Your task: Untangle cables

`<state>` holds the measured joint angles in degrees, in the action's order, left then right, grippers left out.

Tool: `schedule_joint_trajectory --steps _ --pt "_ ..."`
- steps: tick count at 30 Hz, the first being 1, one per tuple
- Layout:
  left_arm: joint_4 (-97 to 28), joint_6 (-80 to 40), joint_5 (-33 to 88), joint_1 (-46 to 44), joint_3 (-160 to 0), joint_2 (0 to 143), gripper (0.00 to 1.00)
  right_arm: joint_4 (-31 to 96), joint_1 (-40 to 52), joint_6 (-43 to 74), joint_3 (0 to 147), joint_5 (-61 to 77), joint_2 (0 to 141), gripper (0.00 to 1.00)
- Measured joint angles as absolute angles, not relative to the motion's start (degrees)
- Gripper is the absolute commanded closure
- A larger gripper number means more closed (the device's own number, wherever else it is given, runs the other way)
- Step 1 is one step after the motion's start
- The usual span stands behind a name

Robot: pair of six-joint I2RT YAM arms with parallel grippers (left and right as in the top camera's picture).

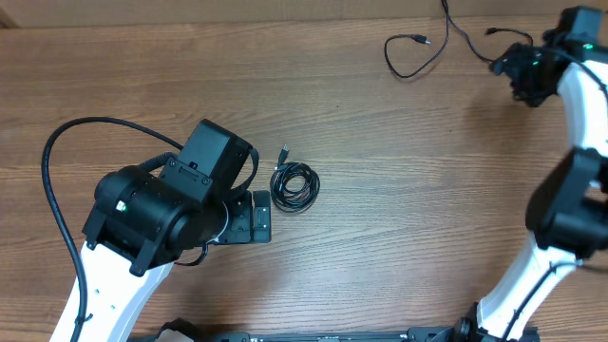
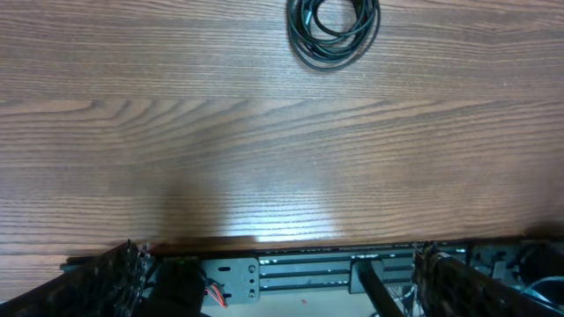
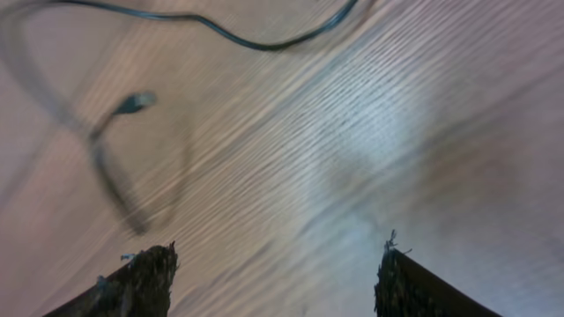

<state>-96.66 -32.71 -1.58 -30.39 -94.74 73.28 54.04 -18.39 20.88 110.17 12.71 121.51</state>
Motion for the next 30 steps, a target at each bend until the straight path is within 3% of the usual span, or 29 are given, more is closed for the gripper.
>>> schedule_joint_trajectory --steps 10,16,30 --pt "-96.68 -32.71 -2.44 -30.39 -94.74 73.28 0.00 74.13 -17.80 20.23 110.61 21.43 99.39 0.25" --pt "-96.66 -33.41 -2.98 -30.39 -94.74 73.30 0.00 84.40 -12.49 15.55 110.59 26.24 97.12 0.23" --pt "-96.68 -39.35 -7.20 -29.32 -94.74 73.30 0.00 94.78 5.48 9.76 110.56 26.65 97.12 0.28"
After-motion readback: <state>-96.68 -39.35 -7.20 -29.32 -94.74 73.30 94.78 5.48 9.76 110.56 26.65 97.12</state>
